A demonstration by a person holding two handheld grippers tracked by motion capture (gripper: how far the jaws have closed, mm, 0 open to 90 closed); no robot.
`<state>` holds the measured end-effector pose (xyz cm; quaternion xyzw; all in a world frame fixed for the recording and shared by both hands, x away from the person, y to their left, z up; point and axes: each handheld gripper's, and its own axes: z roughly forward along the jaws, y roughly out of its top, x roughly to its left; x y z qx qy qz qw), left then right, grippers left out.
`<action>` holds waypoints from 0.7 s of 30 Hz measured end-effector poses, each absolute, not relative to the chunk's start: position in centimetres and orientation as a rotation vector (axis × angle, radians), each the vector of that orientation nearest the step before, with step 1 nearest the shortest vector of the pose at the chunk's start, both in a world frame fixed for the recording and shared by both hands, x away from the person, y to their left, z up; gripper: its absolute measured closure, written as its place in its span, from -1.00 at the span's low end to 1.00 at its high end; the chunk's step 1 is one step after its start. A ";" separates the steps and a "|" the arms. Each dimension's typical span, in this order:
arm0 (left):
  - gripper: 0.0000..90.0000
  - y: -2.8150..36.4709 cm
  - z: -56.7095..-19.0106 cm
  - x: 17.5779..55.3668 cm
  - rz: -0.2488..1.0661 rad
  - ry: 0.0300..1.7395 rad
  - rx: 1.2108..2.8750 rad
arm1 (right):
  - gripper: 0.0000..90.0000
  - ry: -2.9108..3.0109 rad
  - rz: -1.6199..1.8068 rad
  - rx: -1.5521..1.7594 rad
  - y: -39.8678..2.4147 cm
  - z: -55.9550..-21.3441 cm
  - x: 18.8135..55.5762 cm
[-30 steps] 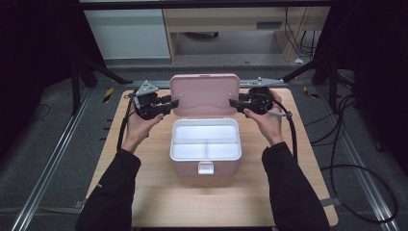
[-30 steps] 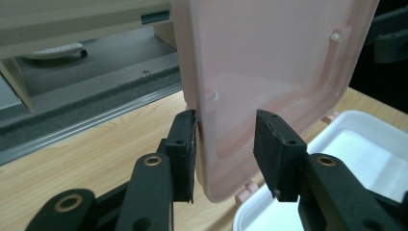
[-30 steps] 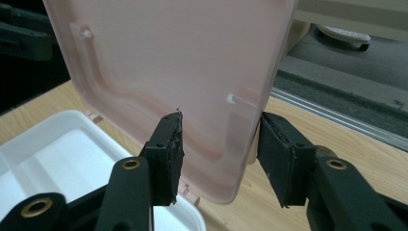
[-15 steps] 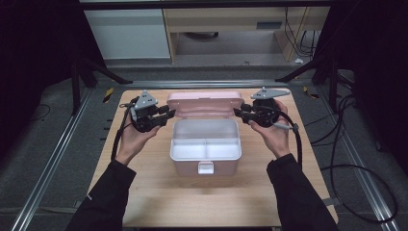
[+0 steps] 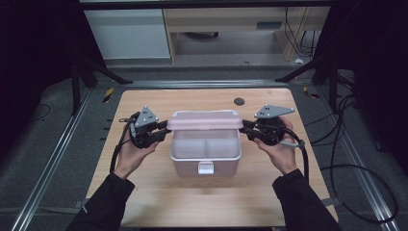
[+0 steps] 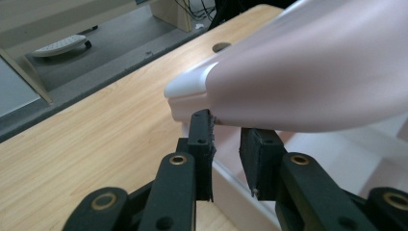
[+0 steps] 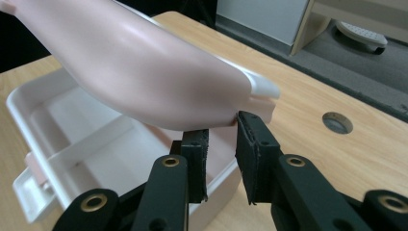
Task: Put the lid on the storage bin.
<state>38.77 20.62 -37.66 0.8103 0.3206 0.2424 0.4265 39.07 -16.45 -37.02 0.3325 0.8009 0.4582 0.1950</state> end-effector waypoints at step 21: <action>0.34 22.3 -40.1 34.7 0.579 0.852 2.040 | 0.31 2.293 1.221 0.941 -17.6 -39.9 35.5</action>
